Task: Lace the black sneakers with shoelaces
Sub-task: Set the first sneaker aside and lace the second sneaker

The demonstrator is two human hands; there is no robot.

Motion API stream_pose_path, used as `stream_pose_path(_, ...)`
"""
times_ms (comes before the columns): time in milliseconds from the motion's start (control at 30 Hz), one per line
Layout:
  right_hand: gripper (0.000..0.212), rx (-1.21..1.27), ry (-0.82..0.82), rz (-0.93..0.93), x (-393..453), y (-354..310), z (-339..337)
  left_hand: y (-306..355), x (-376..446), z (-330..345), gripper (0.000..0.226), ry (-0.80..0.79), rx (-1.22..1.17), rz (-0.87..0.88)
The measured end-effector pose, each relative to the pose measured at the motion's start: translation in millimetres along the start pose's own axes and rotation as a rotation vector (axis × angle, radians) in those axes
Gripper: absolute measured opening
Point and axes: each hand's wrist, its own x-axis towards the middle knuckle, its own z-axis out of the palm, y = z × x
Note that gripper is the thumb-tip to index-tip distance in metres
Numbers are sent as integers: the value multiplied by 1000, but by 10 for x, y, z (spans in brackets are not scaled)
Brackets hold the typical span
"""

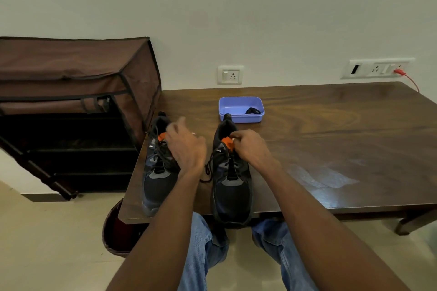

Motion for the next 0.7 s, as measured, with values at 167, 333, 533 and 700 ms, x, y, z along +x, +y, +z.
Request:
stream_pose_path(167, 27, -41, -209, -62, 46, 30, 48, 64, -28, 202, 30, -487, 53, -2)
stream_pose_path(333, 19, -68, -255, -107, 35, 33, 7, 66, -3, 220, 41, -525, 8, -47)
stream_pose_path(533, 17, 70, -70, 1, -67, -57, -21, 82, -7, 208, 26, -593, -118, -72)
stream_pose_path(700, 14, 211, 89, 175, -84, -65, -66, 96, -12, 149, 24, -575, -134, -85)
